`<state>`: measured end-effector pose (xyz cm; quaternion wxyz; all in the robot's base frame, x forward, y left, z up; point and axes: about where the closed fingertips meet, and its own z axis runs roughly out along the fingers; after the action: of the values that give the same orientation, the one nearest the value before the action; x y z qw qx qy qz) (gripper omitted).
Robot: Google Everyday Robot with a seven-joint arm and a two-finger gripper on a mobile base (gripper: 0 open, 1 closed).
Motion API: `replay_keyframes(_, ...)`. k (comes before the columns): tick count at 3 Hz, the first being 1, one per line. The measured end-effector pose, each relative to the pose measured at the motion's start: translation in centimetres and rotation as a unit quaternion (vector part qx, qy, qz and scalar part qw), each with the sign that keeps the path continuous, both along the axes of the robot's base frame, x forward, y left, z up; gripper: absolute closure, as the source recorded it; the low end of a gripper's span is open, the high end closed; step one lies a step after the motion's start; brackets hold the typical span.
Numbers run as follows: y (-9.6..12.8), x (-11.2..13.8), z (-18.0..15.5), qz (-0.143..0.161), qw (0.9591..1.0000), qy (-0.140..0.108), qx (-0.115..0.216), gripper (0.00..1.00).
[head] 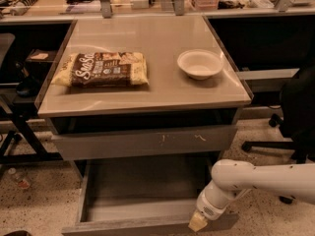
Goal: Open middle drawer
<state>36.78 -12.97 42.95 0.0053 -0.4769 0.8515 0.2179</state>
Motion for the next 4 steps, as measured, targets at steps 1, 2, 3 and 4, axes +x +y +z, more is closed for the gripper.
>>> replay_keyframes(1,-0.7,-1.2,-0.5,-0.002,0.9999,0.014,-0.005,1.0)
replay_keyframes(2,-0.6,-1.3,-0.3,-0.002,0.9999,0.014,-0.005,1.0)
replay_keyframes(3,-0.5,-2.0,0.1,-0.002,0.9999,0.012,-0.004,1.0)
replay_keyframes(4,-0.7,-3.0,0.3,-0.002,0.9999,0.015,-0.005,1.0)
